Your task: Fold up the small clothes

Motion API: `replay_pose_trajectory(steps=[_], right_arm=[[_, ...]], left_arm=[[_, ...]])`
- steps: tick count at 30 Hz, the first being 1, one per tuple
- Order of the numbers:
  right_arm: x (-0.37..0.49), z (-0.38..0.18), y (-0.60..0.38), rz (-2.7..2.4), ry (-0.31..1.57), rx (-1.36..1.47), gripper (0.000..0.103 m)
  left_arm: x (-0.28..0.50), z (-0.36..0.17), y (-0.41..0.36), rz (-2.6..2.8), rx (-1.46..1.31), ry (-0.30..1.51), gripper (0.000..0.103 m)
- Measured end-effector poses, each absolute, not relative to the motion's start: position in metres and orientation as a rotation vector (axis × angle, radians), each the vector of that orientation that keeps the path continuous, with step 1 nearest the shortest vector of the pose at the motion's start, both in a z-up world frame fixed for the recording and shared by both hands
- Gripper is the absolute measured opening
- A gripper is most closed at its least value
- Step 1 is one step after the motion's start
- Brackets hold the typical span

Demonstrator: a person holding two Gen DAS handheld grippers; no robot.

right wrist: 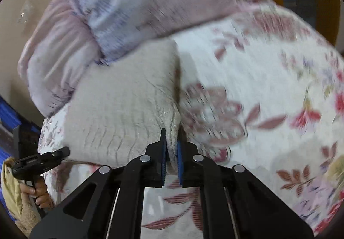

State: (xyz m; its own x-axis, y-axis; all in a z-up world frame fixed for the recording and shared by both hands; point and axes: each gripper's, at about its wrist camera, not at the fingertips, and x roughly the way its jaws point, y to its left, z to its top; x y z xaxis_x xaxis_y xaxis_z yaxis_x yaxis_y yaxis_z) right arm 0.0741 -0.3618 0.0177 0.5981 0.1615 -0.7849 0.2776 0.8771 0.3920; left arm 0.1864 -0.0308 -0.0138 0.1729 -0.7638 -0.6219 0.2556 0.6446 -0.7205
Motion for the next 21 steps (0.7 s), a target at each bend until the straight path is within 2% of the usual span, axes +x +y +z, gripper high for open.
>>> replay_pose_trajectory(steps=[5,7,8,9,11,15,21], right_arm=[[0.076,0.017,-0.366,-0.053,0.949,0.549,0.010],[0.074,0.022,-0.369,-0.039,0.946,0.577,0.018],[0.073,0.026,-0.372,-0.028,0.933,0.608,0.030],[0.073,0.029,-0.375,-0.023,0.921,0.629,0.038],[0.077,0.038,-0.383,-0.018,0.881,0.672,0.042],[0.104,0.043,-0.395,0.007,0.855,0.775,0.042],[0.153,0.022,-0.402,0.001,0.920,0.842,0.042]], left_arm=[[0.188,-0.012,-0.031,-0.773,-0.511,1.192,0.017],[0.189,-0.007,-0.034,-0.766,-0.495,1.180,0.022],[0.189,-0.005,-0.033,-0.762,-0.495,1.173,0.033],[0.189,-0.001,-0.030,-0.761,-0.499,1.162,0.048],[0.193,0.006,-0.026,-0.741,-0.503,1.136,0.063],[0.211,0.011,-0.024,-0.696,-0.512,1.138,0.074],[0.229,0.011,-0.035,-0.633,-0.487,1.150,0.078]])
